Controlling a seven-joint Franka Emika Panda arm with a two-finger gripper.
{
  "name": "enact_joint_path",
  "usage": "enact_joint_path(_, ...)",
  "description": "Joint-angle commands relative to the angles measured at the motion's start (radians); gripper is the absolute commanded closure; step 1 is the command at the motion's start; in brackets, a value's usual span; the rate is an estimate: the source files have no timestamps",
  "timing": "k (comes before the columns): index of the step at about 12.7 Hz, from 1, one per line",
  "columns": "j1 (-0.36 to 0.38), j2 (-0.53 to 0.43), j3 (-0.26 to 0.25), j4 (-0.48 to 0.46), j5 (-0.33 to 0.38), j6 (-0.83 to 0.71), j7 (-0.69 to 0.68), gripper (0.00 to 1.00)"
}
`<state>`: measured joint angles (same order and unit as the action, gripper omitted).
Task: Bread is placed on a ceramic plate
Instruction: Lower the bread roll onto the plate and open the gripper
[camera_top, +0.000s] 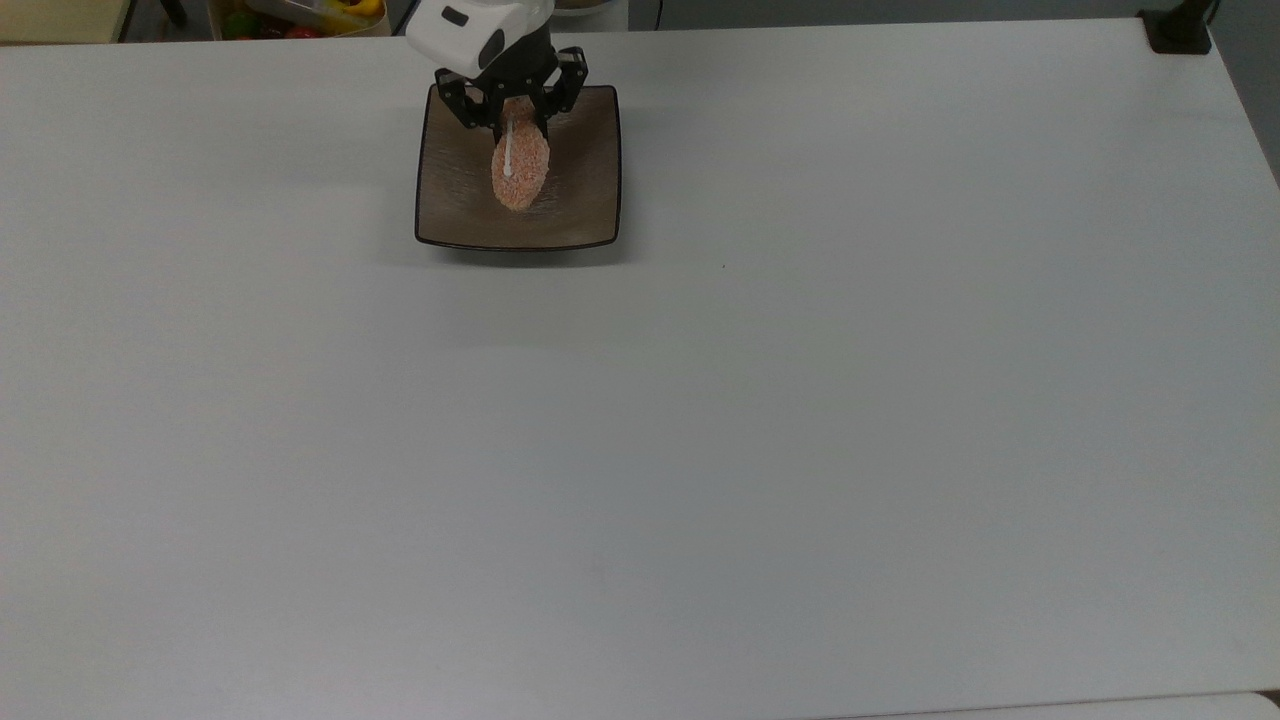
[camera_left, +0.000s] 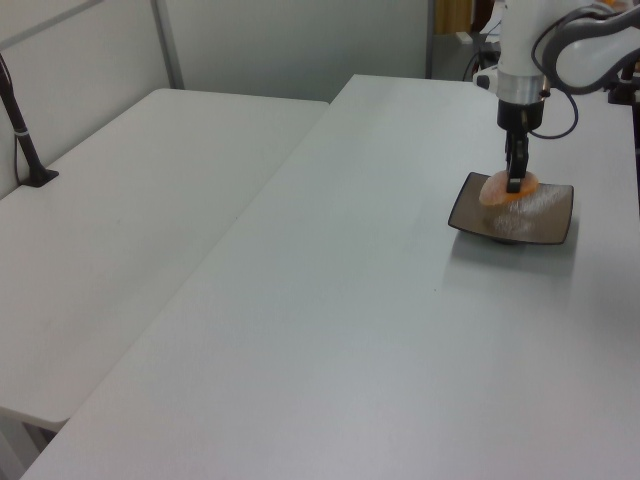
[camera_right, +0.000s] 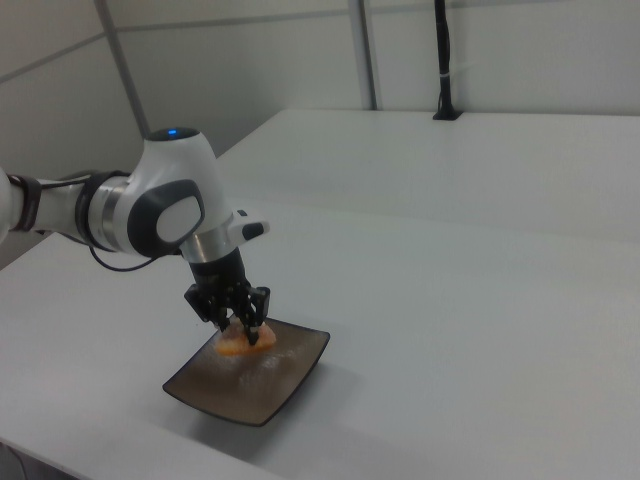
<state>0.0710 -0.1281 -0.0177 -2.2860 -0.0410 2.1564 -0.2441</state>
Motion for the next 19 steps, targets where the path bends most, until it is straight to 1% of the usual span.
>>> enact_joint_path(1,-0.016,-0.053,0.004,-0.113,0.001,0.131,-0.046,0.57)
enact_joint_path(2,-0.016,-0.053,0.004,-0.128,0.001,0.155,-0.046,0.57)
enact_joint_path(4,-0.014,-0.053,0.004,-0.168,0.001,0.192,-0.075,0.52)
enact_joint_path(6,-0.014,-0.050,0.005,-0.176,0.001,0.185,-0.087,0.42)
enact_joint_path(9,-0.014,-0.048,0.004,-0.175,0.001,0.160,-0.089,0.30)
enact_joint_path(10,-0.016,-0.048,0.005,-0.173,0.001,0.149,-0.089,0.28)
enact_joint_path(12,-0.014,-0.048,0.004,-0.170,0.001,0.145,-0.089,0.16)
enact_joint_path(13,-0.016,-0.048,0.004,-0.168,0.001,0.143,-0.089,0.03)
enact_joint_path(14,-0.016,-0.048,0.004,-0.167,0.001,0.143,-0.087,0.00)
enact_joint_path(15,-0.014,-0.051,0.004,-0.162,0.001,0.142,-0.078,0.00)
enact_joint_path(16,-0.014,-0.053,0.005,-0.127,0.003,0.096,-0.074,0.00)
enact_joint_path(18,-0.013,-0.047,0.005,0.036,0.018,-0.060,-0.072,0.00)
enact_joint_path(19,-0.013,-0.047,0.005,0.093,0.020,-0.120,-0.072,0.00)
